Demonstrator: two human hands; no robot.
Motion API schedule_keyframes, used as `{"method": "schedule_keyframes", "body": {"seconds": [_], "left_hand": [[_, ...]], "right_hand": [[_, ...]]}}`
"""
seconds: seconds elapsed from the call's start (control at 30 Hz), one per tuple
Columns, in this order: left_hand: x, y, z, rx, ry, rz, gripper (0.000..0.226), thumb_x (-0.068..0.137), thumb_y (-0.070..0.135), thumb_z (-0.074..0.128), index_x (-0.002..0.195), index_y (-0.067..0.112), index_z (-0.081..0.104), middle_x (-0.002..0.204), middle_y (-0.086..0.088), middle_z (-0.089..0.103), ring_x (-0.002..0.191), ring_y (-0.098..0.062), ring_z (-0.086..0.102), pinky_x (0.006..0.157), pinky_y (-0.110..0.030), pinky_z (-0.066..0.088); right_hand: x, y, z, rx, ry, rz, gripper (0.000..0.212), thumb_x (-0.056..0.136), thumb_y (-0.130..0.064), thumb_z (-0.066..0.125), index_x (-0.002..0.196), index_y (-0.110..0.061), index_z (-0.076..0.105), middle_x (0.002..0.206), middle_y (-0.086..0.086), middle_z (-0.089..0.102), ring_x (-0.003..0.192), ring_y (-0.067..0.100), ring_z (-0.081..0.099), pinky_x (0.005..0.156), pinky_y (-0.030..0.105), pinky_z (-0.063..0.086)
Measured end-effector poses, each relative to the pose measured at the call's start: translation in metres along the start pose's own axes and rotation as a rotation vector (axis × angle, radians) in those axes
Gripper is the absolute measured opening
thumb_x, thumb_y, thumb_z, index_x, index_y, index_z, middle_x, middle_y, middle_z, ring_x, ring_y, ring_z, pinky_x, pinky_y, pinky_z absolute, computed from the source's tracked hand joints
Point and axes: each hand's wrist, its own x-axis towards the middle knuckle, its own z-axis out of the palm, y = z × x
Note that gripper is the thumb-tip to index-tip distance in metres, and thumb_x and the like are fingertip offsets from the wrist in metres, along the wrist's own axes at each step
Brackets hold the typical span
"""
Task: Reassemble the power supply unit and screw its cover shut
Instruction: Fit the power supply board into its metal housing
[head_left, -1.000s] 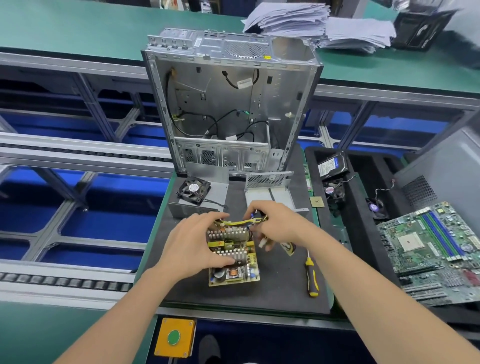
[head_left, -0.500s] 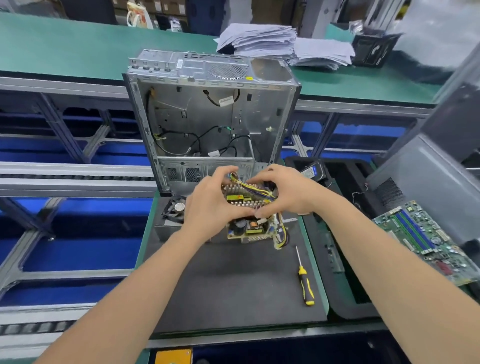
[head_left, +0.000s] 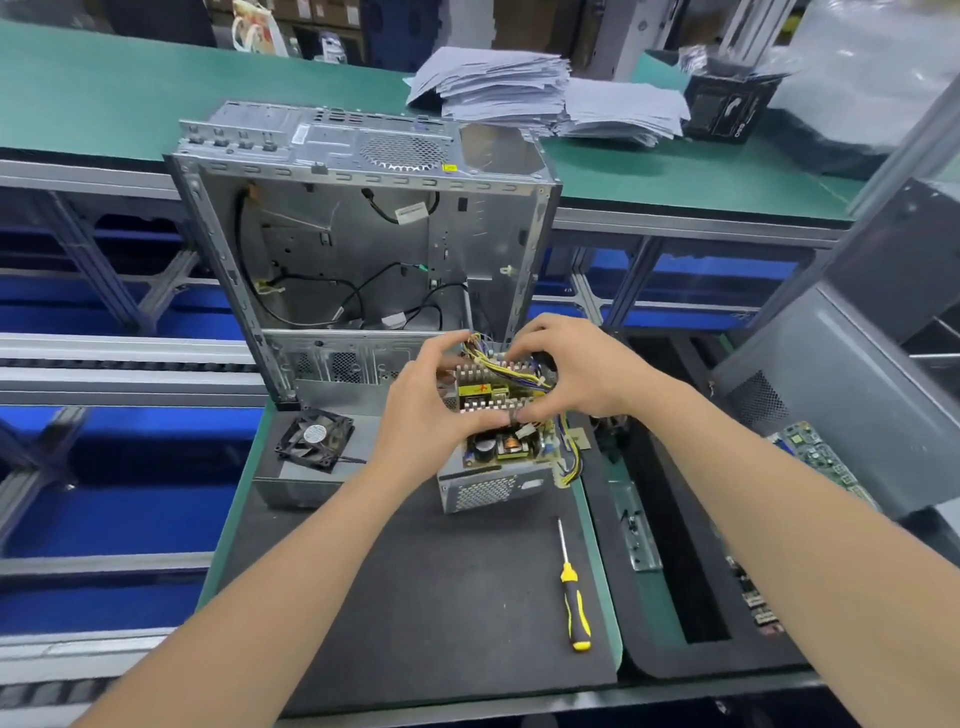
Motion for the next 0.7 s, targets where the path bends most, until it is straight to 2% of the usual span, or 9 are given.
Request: {"method": "schedule_keyframes", "body": {"seconds": [0.07,0.13,0.23,0.3,0.37,0.43,0.57,0.63,0.7], "left_hand": [[-0.001,-0.006,0.01,-0.011,0.024,-0.007,0.097,0.063,0.047,0.095,0.145,0.038,0.043,0.123,0.013,0.052,0.114,-0.006,0.054,0.095,-0.029,0.05],[-0.006,-0.019,0.02,0.008,-0.034,-0.121,0.092,0.068,0.049,0.091,0.142,0.028,0.042,0.12,0.01,0.051,0.113,-0.009,0.054,0.096,-0.031,0.05],[-0.02,-0.045,0.032,0.215,-0.343,-0.296,0.076,0.076,0.055,0.085,0.135,0.024,0.05,0.116,0.012,0.059,0.108,-0.011,0.059,0.094,-0.031,0.05],[-0.031,-0.056,0.039,0.356,-0.489,-0.284,0.064,0.081,0.055,0.08,0.134,0.025,0.058,0.121,0.011,0.063,0.109,-0.011,0.06,0.094,-0.029,0.05],[-0.038,-0.06,0.045,0.475,-0.529,-0.219,0.038,0.091,0.047,0.072,0.12,0.023,0.065,0.112,0.005,0.067,0.104,-0.018,0.062,0.087,-0.033,0.052],[-0.042,-0.062,0.046,0.533,-0.516,-0.191,0.017,0.099,0.035,0.065,0.091,0.022,0.057,0.086,0.002,0.061,0.088,-0.027,0.06,0.07,-0.035,0.047],[-0.046,-0.063,0.038,0.624,-0.594,-0.14,0.037,0.099,0.029,0.062,0.072,0.025,0.038,0.07,0.001,0.048,0.076,-0.031,0.052,0.065,-0.036,0.043],[-0.053,-0.064,0.029,0.624,-0.656,-0.146,0.037,0.096,0.029,0.064,0.068,0.032,0.04,0.067,0.006,0.047,0.07,-0.023,0.048,0.063,-0.035,0.04],[-0.058,-0.065,0.018,0.566,-0.737,-0.188,0.026,0.091,0.031,0.067,0.071,0.038,0.051,0.07,0.008,0.057,0.068,-0.013,0.051,0.062,-0.033,0.043]], "right_hand": [[0.002,0.015,-0.005,-0.04,0.023,-0.01,0.071,0.071,-0.059,0.086,0.133,-0.035,0.064,0.138,-0.013,0.053,0.122,0.015,0.053,0.095,0.042,0.052],[0.005,0.033,-0.009,-0.077,0.025,0.001,0.07,0.07,-0.061,0.086,0.133,-0.038,0.064,0.139,-0.015,0.052,0.122,0.014,0.054,0.086,0.039,0.05],[0.007,0.057,-0.014,-0.095,-0.002,0.008,0.07,0.07,-0.062,0.086,0.133,-0.039,0.064,0.139,-0.017,0.051,0.121,0.013,0.054,0.085,0.04,0.051],[0.007,0.066,-0.012,-0.098,-0.015,-0.005,0.07,0.069,-0.06,0.087,0.132,-0.039,0.064,0.139,-0.018,0.05,0.12,0.012,0.054,0.087,0.042,0.053],[0.007,0.072,-0.008,-0.101,-0.019,-0.021,0.069,0.069,-0.059,0.087,0.132,-0.04,0.064,0.139,-0.019,0.049,0.119,0.011,0.054,0.088,0.042,0.054],[0.007,0.075,-0.004,-0.086,-0.027,-0.033,0.069,0.07,-0.059,0.087,0.132,-0.04,0.064,0.139,-0.019,0.049,0.12,0.011,0.053,0.09,0.041,0.053],[0.008,0.074,0.005,-0.063,-0.038,-0.069,0.068,0.07,-0.06,0.086,0.132,-0.041,0.064,0.139,-0.02,0.05,0.122,0.011,0.052,0.089,0.04,0.052],[0.009,0.071,0.01,-0.049,-0.032,-0.085,0.067,0.07,-0.06,0.086,0.131,-0.042,0.065,0.139,-0.02,0.05,0.122,0.011,0.052,0.086,0.038,0.05],[0.008,0.066,0.015,-0.023,-0.029,-0.092,0.066,0.07,-0.059,0.087,0.13,-0.043,0.064,0.138,-0.021,0.05,0.122,0.012,0.053,0.089,0.04,0.052]]}}
